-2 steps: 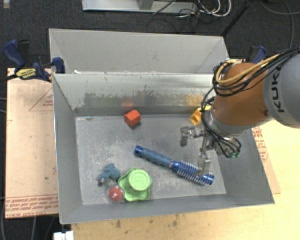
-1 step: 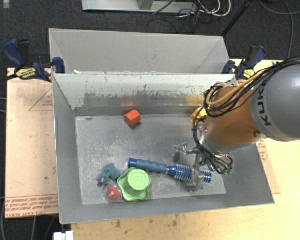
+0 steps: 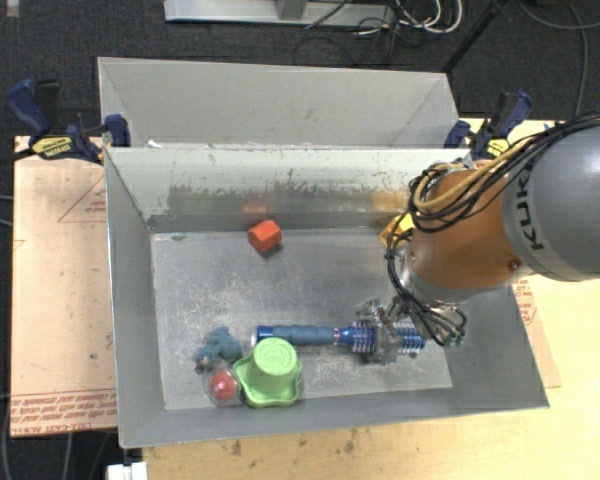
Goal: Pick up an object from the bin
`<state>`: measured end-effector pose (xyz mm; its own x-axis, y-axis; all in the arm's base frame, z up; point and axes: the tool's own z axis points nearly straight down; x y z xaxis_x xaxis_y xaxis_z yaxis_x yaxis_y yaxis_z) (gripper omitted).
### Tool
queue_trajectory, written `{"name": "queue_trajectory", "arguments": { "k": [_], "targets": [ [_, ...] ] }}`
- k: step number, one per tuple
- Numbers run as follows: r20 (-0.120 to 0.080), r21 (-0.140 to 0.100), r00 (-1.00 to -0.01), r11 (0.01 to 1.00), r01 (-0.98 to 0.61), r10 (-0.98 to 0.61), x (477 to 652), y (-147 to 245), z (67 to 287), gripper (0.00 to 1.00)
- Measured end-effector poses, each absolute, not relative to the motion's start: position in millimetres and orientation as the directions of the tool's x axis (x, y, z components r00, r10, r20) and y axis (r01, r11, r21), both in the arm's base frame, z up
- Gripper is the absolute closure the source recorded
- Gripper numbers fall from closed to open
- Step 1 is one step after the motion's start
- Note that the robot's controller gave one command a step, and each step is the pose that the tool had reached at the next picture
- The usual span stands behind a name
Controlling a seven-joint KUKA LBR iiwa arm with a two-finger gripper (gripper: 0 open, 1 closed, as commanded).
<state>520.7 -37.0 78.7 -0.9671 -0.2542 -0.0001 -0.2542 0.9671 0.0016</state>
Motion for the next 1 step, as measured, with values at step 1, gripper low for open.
{"name": "queue_trajectory", "arguments": {
  "k": [1],
  "targets": [
    [-0.01,-0.002,-0.969,0.97,-0.245,-0.245,501.4,2.0,285.9,1.0]
  ]
}}
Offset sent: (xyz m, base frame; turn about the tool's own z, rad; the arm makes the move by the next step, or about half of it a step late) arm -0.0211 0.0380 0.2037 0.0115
